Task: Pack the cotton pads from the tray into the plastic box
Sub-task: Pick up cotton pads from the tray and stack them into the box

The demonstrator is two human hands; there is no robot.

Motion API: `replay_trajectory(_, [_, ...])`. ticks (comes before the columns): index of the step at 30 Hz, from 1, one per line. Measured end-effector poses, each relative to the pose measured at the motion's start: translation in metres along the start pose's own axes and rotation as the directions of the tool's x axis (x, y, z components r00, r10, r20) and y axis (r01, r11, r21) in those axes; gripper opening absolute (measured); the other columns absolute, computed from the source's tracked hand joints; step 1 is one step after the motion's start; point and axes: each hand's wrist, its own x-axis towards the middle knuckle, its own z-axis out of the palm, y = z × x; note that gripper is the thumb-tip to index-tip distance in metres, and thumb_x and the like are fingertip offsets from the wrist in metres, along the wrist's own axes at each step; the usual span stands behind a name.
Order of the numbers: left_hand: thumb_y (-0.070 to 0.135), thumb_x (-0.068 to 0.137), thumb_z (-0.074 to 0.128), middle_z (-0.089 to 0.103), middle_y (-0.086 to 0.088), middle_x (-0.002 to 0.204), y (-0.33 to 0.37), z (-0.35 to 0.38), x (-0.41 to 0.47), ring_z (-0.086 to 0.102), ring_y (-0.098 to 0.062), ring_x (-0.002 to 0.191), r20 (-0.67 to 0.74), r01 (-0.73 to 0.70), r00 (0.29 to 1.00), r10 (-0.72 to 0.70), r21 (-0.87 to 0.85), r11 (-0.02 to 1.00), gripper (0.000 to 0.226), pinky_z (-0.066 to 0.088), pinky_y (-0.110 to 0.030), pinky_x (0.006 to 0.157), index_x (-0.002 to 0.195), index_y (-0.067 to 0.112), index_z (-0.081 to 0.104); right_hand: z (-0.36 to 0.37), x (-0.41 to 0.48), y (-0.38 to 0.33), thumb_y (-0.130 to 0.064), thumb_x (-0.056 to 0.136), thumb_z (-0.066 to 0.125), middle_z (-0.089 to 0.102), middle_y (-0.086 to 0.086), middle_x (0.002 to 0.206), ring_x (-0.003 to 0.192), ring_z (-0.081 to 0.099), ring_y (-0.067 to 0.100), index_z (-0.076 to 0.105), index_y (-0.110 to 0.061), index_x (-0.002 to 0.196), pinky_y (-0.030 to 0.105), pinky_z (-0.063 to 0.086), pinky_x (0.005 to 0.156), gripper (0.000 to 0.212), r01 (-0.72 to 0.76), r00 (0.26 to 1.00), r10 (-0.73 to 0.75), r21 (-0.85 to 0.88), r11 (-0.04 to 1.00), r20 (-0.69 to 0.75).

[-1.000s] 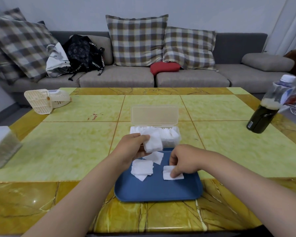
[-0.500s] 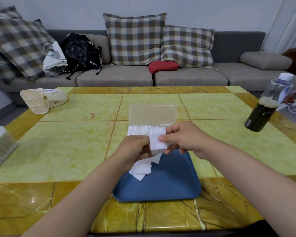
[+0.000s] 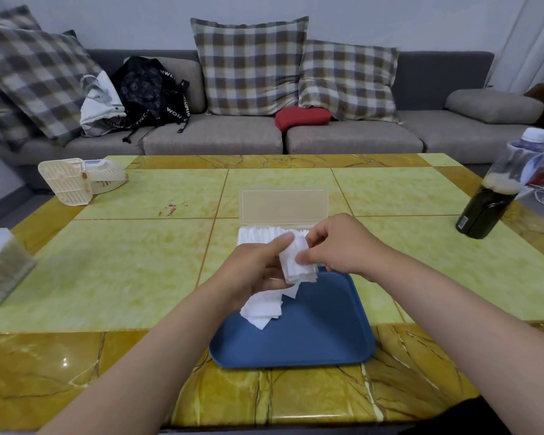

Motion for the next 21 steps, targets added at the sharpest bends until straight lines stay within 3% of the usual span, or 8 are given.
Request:
replay_trajectory(2, [0.029, 0.091, 0.073, 0.076, -0.022, 0.105, -0.002, -0.001, 0.002, 0.076, -0.027, 0.092, -0.046, -0.024, 0.999, 0.026, 0.048, 0.999, 0.047, 0.061, -0.037, 0.088, 0.11, -0.013, 0.067, 0.001, 0.002, 0.001, -0.033, 0.07, 0.088, 0.07, 0.003, 0.088, 0.066, 0.062, 0.016, 0.072, -0.011, 0.097, 0.03, 0.051, 0.058, 0.039, -0.036, 0.999, 0.037, 0.03, 0.999, -0.025])
replay_trajectory(5, [0.017, 0.095, 0.068, 0.076, -0.019, 0.102, -0.001, -0.001, 0.007, 0.074, -0.023, 0.083, -0.107, -0.047, 0.993, 0.052, 0.047, 0.998, 0.023, 0.061, -0.028, 0.076, 0.101, -0.006, 0.071, -0.001, 0.001, 0.001, -0.044, 0.081, 0.078, 0.069, 0.006, 0.097, 0.073, 0.061, 0.018, 0.069, -0.009, 0.11, 0.028, 0.047, 0.057, 0.046, -0.162, 0.984, 0.147, 0.161, 0.974, 0.098])
replay_trajectory(7, [0.013, 0.096, 0.065, 0.077, -0.009, 0.099, 0.005, 0.001, 0.009, 0.074, -0.019, 0.084, -0.103, -0.084, 0.991, 0.086, 0.022, 0.996, 0.015, 0.058, -0.023, 0.071, 0.103, 0.003, 0.074, -0.003, 0.001, 0.001, -0.037, 0.088, 0.076, 0.071, 0.007, 0.095, 0.072, 0.063, 0.017, 0.073, -0.011, 0.103, 0.028, 0.049, 0.06, 0.031, -0.215, 0.966, 0.159, 0.295, 0.931, 0.203])
replay_trajectory(10, [0.009, 0.096, 0.065, 0.079, -0.007, 0.099, 0.014, 0.009, 0.013, 0.075, -0.016, 0.081, -0.114, -0.14, 0.984, 0.137, -0.021, 0.99, 0.013, 0.059, -0.022, 0.069, 0.105, 0.009, 0.075, -0.006, 0.003, 0.004, -0.021, 0.09, 0.075, 0.074, 0.001, 0.084, 0.065, 0.067, 0.014, 0.075, -0.01, 0.1, 0.028, 0.052, 0.065, 0.015, -0.193, 0.975, 0.111, 0.478, 0.857, 0.194])
replay_trajectory(14, [0.009, 0.094, 0.068, 0.077, -0.009, 0.102, 0.027, 0.023, 0.022, 0.075, -0.017, 0.079, -0.146, -0.192, 0.971, 0.191, 0.013, 0.981, 0.021, 0.061, -0.027, 0.071, 0.115, 0.009, 0.069, -0.018, 0.009, 0.007, -0.018, 0.092, 0.073, 0.077, 0.009, 0.101, 0.079, 0.073, 0.021, 0.072, -0.007, 0.11, 0.032, 0.058, 0.068, 0.022, -0.185, 0.977, 0.087, 0.565, 0.804, 0.195])
replay_trajectory(17, [0.018, 0.096, 0.065, 0.071, -0.003, 0.098, 0.036, 0.028, 0.038, 0.071, -0.015, 0.084, -0.196, -0.261, 0.924, 0.329, 0.304, 0.916, 0.027, 0.061, -0.029, 0.078, 0.123, 0.014, 0.063, -0.035, 0.022, 0.015, -0.014, 0.094, 0.07, 0.075, 0.013, 0.107, 0.076, 0.074, 0.022, 0.069, -0.005, 0.112, 0.033, 0.057, 0.066, 0.02, -0.151, 0.987, 0.147, 0.624, 0.766, 0.058])
replay_trajectory(19, [0.024, 0.097, 0.062, 0.069, 0.003, 0.1, 0.039, 0.028, 0.051, 0.066, -0.013, 0.09, -0.169, -0.278, 0.872, 0.459, 0.601, 0.75, 0.025, 0.055, -0.021, 0.079, 0.121, 0.02, 0.066, -0.046, 0.03, 0.024, -0.013, 0.097, 0.065, 0.073, 0.013, 0.105, 0.073, 0.073, 0.022, 0.066, -0.007, 0.112, 0.033, 0.054, 0.061, 0.016, -0.132, 0.976, 0.213, 0.65, 0.748, -0.046])
replay_trajectory(21, [0.025, 0.098, 0.058, 0.069, 0.009, 0.109, 0.038, 0.029, 0.064, 0.061, -0.006, 0.094, -0.052, -0.276, 0.866, 0.497, 0.779, 0.563, 0.022, 0.046, -0.012, 0.077, 0.117, 0.024, 0.071, -0.051, 0.036, 0.034, -0.013, 0.1, 0.059, 0.07, 0.009, 0.102, 0.072, 0.071, 0.023, 0.063, -0.011, 0.108, 0.031, 0.048, 0.055, 0.01, -0.154, 0.962, 0.264, 0.672, 0.725, -0.064])
